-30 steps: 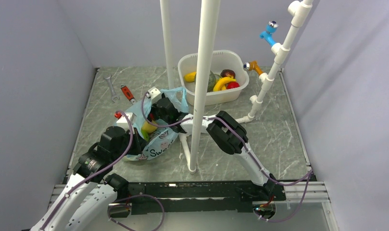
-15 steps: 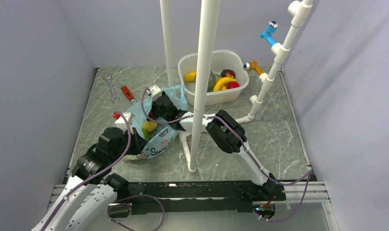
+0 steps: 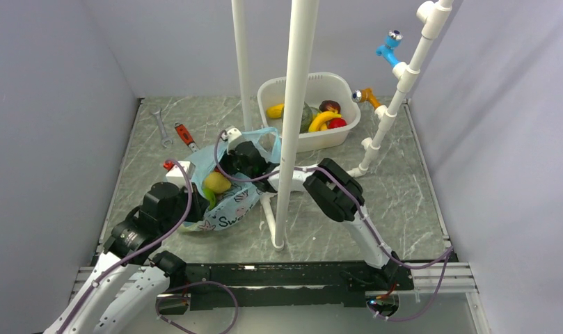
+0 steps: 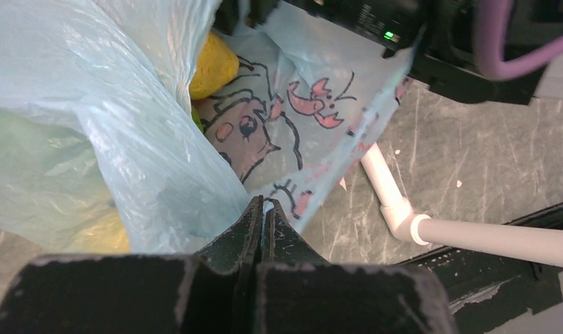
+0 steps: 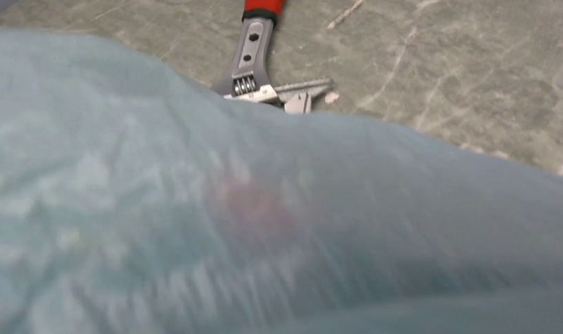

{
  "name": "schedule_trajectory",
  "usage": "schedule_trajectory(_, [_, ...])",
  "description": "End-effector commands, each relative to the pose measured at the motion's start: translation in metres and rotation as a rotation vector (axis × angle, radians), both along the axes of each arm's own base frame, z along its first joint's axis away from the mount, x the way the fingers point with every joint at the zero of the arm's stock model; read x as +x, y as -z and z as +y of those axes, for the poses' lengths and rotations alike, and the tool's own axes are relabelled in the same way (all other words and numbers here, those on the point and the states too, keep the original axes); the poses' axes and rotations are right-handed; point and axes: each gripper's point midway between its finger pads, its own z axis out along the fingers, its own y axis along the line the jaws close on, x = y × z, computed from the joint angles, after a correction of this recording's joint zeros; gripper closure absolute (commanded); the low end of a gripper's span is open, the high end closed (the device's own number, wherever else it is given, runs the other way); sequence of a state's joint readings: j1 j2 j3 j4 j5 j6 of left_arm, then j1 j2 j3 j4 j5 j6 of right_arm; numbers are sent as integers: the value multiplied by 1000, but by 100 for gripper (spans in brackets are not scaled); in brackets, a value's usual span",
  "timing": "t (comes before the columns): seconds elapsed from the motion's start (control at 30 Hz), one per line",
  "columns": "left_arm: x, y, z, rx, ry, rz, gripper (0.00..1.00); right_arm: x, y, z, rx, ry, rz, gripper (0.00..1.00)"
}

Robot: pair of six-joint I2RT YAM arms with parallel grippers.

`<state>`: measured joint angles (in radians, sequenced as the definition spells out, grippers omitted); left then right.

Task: Take the fake fruits out of the plastic bag
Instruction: Take out the fake fruit from the plastic bag.

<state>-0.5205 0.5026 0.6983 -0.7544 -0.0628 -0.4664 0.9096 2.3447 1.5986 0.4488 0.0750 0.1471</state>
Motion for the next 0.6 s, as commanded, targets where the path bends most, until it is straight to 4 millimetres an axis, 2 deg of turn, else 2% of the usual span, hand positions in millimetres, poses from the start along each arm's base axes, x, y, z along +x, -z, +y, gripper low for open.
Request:
schedule_trajectory(0.0, [13,-21,13,76,-37,-75,100,-12,-23,-17,85,-34,37,69])
schedule_trajectory(0.03, [15,-19,13,86,-37,-70,100,-12,-32,-19,107,-41,41,74])
schedule_trajectory(0.2, [19,-7,11,114,-22,-49,100,-10,-54,-29,161,-37,50,86])
schedule_trajectory(0.43, [18,-1,-5,94,69,-44,100,-30,-86,-38,241,-74,66,89])
schedule_trajectory(0.57, [19,6,-14,95,116,-12,100,-49,-115,-45,335,-116,93,91])
